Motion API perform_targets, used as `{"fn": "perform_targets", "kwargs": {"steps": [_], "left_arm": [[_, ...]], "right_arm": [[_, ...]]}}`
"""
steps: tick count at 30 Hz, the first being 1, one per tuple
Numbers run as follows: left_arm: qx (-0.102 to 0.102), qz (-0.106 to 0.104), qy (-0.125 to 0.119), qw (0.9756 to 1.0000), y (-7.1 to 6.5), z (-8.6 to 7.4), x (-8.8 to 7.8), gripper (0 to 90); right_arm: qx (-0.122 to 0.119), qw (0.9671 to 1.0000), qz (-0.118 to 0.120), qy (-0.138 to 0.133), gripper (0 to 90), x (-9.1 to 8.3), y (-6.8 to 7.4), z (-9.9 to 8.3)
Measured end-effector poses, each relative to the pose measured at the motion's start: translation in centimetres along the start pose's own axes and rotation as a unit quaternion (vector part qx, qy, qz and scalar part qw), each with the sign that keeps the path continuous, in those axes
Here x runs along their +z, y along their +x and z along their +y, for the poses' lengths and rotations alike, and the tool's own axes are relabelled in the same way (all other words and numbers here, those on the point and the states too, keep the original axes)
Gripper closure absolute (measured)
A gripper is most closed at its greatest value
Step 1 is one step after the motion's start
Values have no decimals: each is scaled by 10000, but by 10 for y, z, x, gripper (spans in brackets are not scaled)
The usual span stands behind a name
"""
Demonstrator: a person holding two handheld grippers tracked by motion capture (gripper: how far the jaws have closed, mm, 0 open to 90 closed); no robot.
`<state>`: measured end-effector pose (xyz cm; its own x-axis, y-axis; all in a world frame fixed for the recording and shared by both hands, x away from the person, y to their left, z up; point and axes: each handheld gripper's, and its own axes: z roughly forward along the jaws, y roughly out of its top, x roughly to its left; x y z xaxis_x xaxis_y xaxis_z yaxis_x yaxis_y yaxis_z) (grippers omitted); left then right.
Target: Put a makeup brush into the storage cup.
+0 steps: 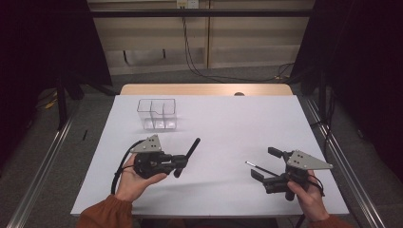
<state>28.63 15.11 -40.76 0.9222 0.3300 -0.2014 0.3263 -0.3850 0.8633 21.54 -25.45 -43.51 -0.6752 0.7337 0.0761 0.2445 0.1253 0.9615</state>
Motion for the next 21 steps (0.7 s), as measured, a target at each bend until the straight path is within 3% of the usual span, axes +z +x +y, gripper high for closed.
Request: {"fn": "perform_targets", "kwargs": {"steps": [4, 12, 21], "left_arm": [[21, -37, 155, 9999, -2, 1, 3, 781], [155, -135, 383, 9991, -8, 8, 10, 780], [263, -239, 856, 9957, -15, 15, 18, 781]], "right_arm": [[-131, 9997, 156, 126, 0, 7, 3, 1], [-152, 9993, 295, 162, 0, 16, 3, 9], [-286, 9971, 508, 486, 0, 22, 4, 20]]}}
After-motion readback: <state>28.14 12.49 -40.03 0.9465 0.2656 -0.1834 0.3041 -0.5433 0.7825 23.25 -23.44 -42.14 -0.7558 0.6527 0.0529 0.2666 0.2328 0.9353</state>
